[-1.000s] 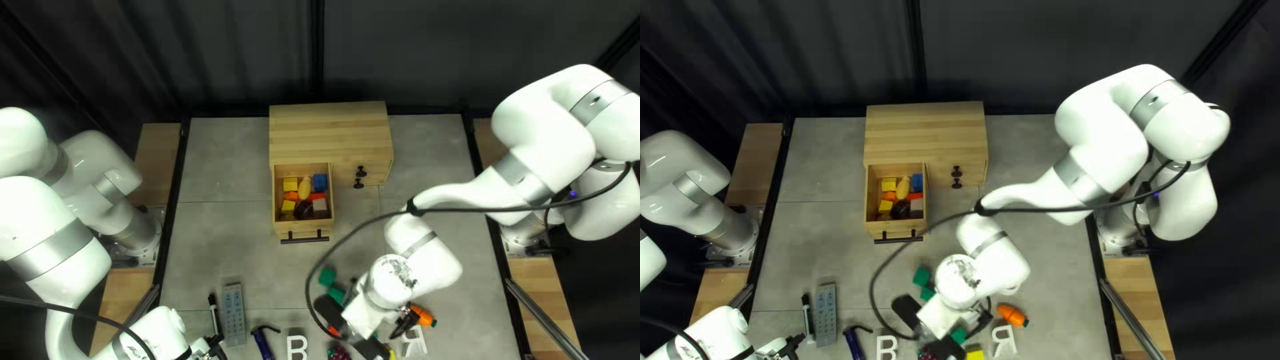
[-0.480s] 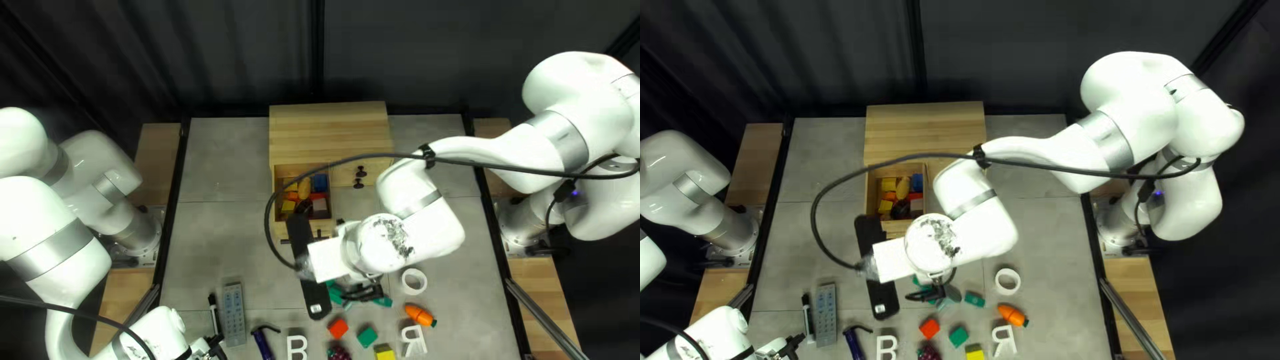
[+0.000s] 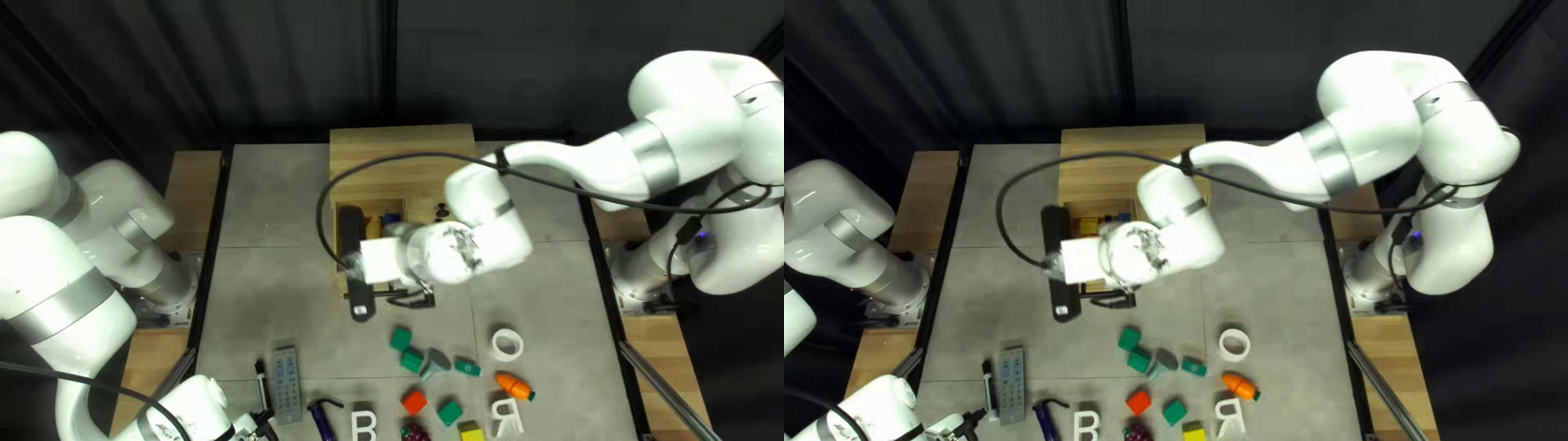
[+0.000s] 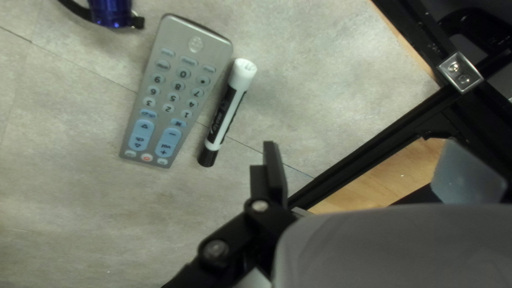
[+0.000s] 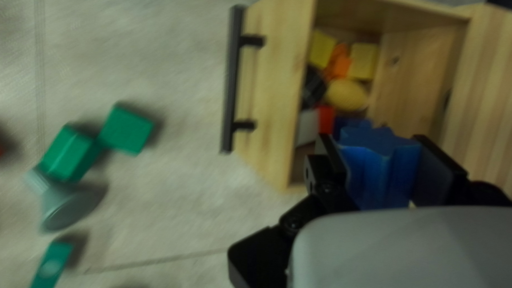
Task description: Open drawers and place objects into drawer and close
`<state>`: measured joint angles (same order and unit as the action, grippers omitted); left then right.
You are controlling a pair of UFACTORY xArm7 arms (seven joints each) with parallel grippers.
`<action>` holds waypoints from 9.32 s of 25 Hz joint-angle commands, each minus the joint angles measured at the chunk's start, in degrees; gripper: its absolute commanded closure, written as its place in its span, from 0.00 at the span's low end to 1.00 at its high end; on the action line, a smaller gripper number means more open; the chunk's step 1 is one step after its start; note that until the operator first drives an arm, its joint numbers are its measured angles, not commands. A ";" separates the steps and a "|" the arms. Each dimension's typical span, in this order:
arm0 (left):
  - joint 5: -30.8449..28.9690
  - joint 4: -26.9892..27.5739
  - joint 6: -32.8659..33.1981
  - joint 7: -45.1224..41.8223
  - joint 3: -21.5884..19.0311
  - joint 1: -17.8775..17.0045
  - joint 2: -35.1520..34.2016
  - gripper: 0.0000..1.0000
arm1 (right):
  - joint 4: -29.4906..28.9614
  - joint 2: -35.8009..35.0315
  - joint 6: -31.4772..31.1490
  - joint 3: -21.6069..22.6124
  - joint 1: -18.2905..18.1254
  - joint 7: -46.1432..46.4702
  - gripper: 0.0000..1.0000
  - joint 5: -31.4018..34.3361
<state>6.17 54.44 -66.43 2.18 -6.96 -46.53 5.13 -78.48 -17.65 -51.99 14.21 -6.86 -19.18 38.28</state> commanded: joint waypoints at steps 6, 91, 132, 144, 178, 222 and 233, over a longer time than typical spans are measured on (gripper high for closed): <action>0.00 0.00 0.00 0.00 0.00 0.00 0.00 0.00 | -4.49 0.10 -6.80 1.15 0.92 -0.59 0.00 -4.66; 0.00 0.00 0.00 0.00 0.00 0.00 0.00 0.00 | 40.35 9.52 17.48 15.42 21.52 -78.25 0.20 -17.99; 0.00 0.00 0.00 0.00 0.00 0.00 0.00 0.00 | 25.81 18.50 -9.16 16.50 19.70 -58.92 0.92 -28.60; 0.00 0.00 0.00 0.00 0.00 0.00 0.00 0.00 | 3.54 11.97 -26.20 9.59 12.99 -37.36 0.94 -19.67; 0.00 0.00 0.00 0.00 0.00 0.00 0.00 0.00 | 3.90 7.35 -10.58 3.03 6.56 -27.45 0.00 -7.53; 0.00 0.00 0.00 0.00 0.00 0.00 0.00 0.00 | 1.03 -11.93 0.36 5.39 12.92 -50.83 0.00 -11.37; 0.00 0.00 0.00 0.00 0.00 0.00 0.00 0.00 | 1.90 -14.39 4.44 4.66 12.49 -51.40 0.00 -10.54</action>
<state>6.17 54.44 -66.43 2.18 -6.96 -46.53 5.13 -77.00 -31.61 -48.58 18.98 5.71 -70.44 27.52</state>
